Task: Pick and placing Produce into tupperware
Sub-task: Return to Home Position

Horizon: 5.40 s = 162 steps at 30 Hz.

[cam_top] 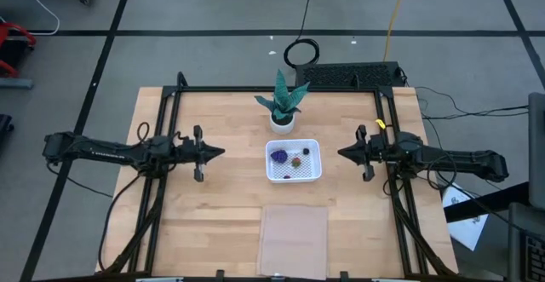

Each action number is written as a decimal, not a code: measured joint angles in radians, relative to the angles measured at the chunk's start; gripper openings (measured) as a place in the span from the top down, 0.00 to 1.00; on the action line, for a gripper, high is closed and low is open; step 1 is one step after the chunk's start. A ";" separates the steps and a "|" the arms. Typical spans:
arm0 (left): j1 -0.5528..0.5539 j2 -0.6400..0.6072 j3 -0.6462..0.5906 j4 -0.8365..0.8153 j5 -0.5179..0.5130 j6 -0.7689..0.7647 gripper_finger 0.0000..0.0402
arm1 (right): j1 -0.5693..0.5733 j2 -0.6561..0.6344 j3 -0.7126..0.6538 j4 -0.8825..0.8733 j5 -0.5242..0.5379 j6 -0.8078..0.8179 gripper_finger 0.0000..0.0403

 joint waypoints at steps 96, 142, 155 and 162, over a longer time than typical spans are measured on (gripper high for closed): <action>0.000 0.000 0.001 -0.103 -0.039 -0.074 0.92 | 0.000 -0.069 0.000 -0.072 -0.027 -0.007 1.00; 0.000 0.000 0.001 -0.103 -0.039 -0.074 0.92 | 0.000 -0.069 0.000 -0.072 -0.023 -0.015 1.00; 0.000 0.000 0.001 -0.103 -0.039 -0.074 0.92 | 0.000 -0.067 0.000 -0.076 -0.022 -0.015 1.00; 0.000 0.000 0.001 -0.103 -0.039 -0.074 0.92 | 0.000 -0.067 0.000 -0.073 -0.023 -0.015 1.00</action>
